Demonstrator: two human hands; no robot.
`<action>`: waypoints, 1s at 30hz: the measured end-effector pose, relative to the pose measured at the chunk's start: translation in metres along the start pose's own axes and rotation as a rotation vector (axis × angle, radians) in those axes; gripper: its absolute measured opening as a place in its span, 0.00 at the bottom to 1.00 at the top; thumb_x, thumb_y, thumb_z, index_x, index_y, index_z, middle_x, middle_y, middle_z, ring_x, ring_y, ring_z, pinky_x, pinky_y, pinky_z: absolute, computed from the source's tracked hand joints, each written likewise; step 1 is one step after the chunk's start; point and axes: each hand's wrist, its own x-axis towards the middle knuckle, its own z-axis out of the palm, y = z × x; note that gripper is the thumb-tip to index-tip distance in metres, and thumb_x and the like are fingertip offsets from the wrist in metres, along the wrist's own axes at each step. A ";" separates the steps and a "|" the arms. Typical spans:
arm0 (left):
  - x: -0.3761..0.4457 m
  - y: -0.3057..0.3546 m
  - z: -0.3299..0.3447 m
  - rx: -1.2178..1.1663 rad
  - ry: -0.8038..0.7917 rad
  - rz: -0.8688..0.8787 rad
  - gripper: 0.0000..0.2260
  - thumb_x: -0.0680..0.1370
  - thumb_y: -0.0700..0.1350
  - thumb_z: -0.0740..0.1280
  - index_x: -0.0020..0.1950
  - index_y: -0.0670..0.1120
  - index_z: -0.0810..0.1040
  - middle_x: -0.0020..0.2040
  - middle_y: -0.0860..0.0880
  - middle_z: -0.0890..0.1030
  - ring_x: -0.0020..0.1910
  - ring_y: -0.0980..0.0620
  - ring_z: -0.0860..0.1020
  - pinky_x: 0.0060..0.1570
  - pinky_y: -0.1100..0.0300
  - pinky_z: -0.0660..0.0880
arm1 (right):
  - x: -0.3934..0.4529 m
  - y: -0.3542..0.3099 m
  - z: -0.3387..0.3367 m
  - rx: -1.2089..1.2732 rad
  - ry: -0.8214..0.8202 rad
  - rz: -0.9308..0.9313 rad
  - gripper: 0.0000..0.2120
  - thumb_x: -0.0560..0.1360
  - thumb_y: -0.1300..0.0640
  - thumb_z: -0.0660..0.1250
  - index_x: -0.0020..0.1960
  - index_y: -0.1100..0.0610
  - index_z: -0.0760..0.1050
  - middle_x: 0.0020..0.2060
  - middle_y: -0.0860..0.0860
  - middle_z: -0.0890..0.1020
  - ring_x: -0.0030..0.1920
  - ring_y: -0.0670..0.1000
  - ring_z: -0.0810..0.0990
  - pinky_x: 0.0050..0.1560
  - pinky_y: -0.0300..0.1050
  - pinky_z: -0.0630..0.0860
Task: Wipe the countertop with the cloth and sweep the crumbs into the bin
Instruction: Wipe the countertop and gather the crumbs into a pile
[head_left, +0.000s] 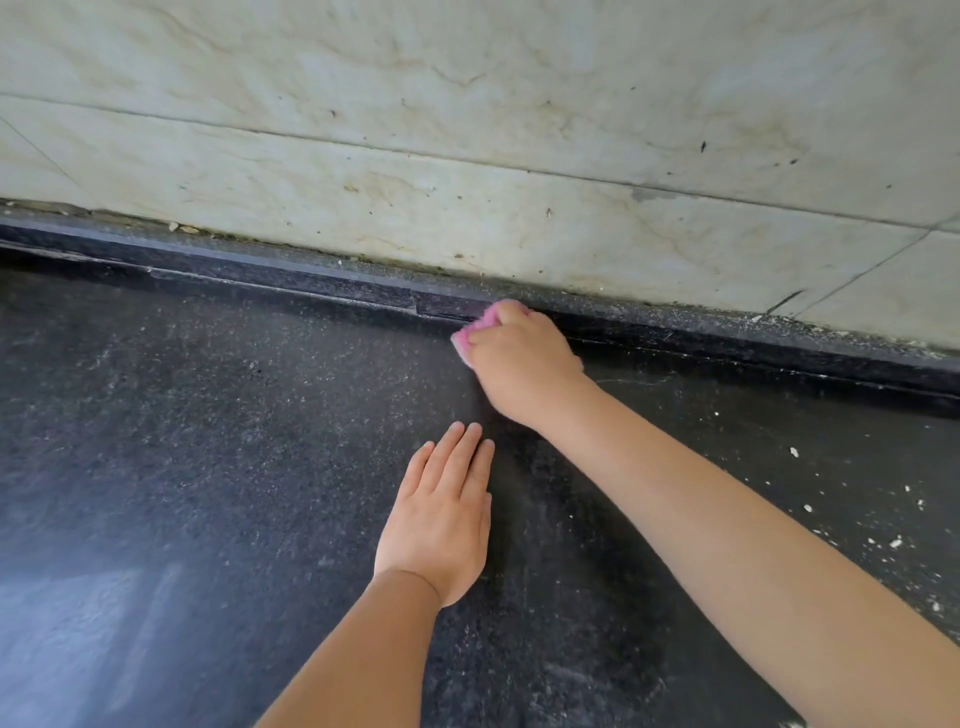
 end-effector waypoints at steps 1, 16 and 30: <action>0.004 -0.007 0.015 0.043 0.113 0.040 0.30 0.72 0.51 0.33 0.72 0.42 0.50 0.73 0.50 0.48 0.73 0.52 0.49 0.70 0.55 0.40 | -0.011 0.012 -0.006 -0.058 -0.056 0.045 0.13 0.75 0.66 0.56 0.56 0.59 0.74 0.60 0.60 0.69 0.58 0.59 0.67 0.51 0.52 0.69; 0.006 -0.011 0.022 0.120 0.321 0.042 0.22 0.75 0.46 0.51 0.59 0.37 0.76 0.59 0.40 0.78 0.59 0.41 0.76 0.61 0.52 0.57 | -0.094 0.129 0.035 0.027 0.225 0.080 0.28 0.70 0.76 0.61 0.63 0.53 0.74 0.62 0.48 0.76 0.58 0.61 0.72 0.52 0.55 0.72; 0.008 -0.010 0.024 0.154 0.378 0.064 0.22 0.74 0.45 0.51 0.60 0.35 0.75 0.59 0.38 0.77 0.59 0.39 0.76 0.61 0.52 0.57 | -0.109 0.168 0.032 0.116 0.282 0.221 0.19 0.77 0.67 0.54 0.65 0.59 0.71 0.64 0.51 0.73 0.67 0.53 0.68 0.66 0.41 0.56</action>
